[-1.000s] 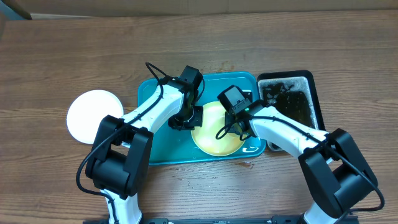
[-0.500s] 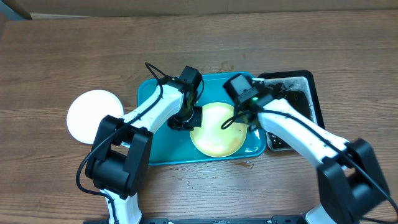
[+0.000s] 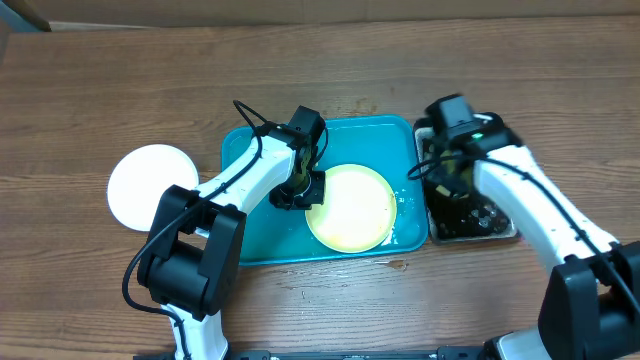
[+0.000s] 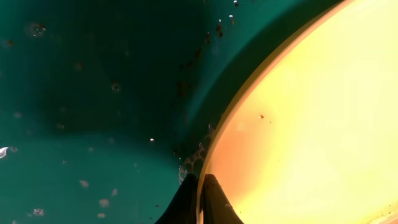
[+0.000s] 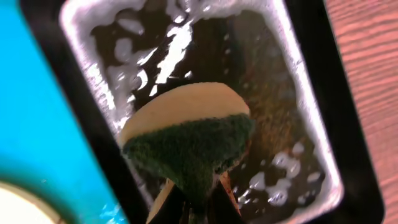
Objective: Clean dirty plates on tray and stack at the side
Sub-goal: 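Return the sponge with right gripper into the black tray, then lift the yellow plate with left gripper and carry it left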
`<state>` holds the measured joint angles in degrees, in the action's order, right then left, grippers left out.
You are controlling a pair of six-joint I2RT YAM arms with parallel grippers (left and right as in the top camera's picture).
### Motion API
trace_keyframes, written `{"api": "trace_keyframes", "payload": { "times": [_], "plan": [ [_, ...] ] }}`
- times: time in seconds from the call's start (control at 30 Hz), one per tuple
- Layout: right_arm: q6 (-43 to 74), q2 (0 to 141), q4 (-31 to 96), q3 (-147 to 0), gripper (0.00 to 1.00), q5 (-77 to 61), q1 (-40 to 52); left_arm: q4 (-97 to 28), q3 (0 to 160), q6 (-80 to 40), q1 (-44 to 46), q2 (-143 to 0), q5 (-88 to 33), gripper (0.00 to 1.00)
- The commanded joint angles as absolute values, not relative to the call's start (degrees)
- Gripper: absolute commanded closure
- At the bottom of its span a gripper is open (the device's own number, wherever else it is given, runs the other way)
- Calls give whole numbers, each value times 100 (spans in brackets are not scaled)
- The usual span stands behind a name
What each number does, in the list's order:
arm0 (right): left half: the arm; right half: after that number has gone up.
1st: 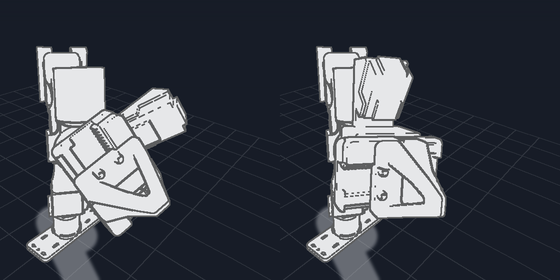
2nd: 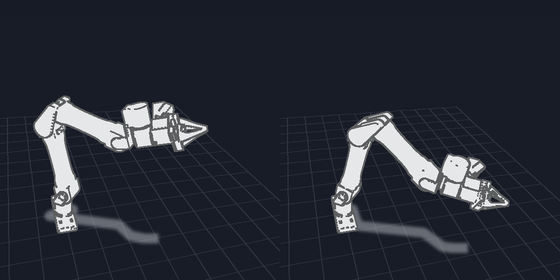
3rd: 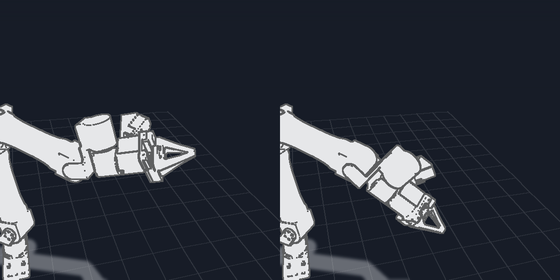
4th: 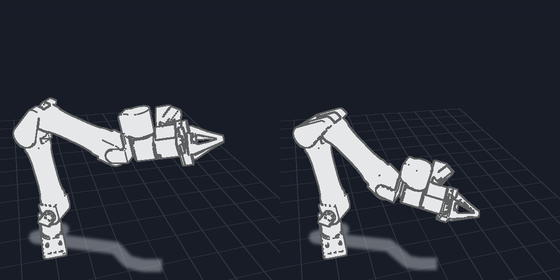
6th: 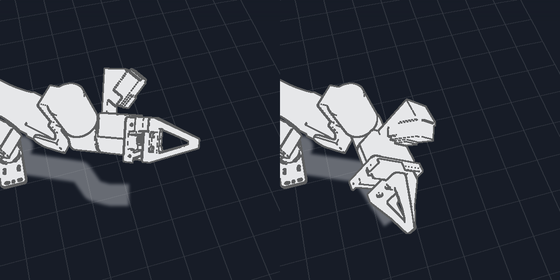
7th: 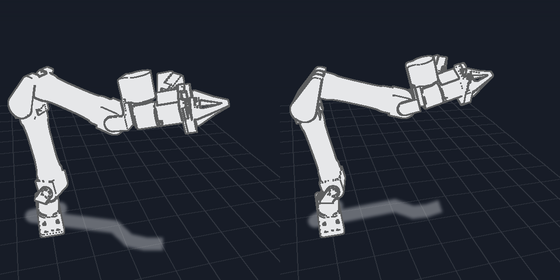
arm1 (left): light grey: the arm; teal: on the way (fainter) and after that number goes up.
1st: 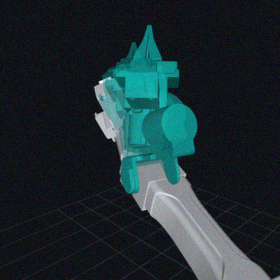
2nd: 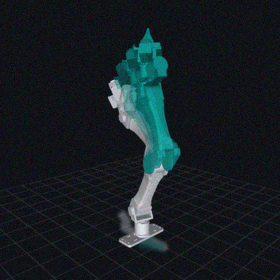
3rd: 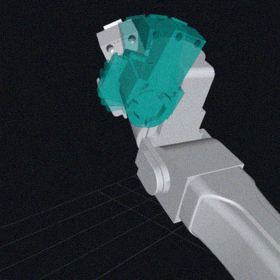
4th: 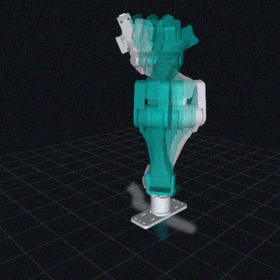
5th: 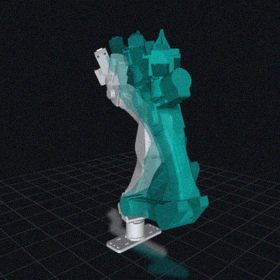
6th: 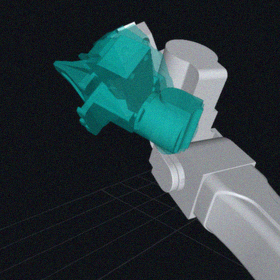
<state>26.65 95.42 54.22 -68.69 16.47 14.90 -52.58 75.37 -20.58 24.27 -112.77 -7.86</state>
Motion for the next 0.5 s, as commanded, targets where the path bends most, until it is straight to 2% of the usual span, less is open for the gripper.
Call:
{"api": "trace_keyframes", "payload": {
  "times": [0.0,0.1,0.2,0.47],
  "plan": [
    [1815,9428,5354,-7008,96,926,1037,-5277,7474,-2040,2401,-11310,-602,96],
    [1680,9485,5277,-6899,96,585,663,-5384,7564,-2156,2390,-11273,-526,96],
    [1608,9607,5100,-6709,96,150,351,-5743,7839,-2429,2386,-11168,40,96],
    [1452,10141,4665,-6412,96,-169,137,-6956,8803,-2488,2403,-10794,1015,96]
  ]
}}
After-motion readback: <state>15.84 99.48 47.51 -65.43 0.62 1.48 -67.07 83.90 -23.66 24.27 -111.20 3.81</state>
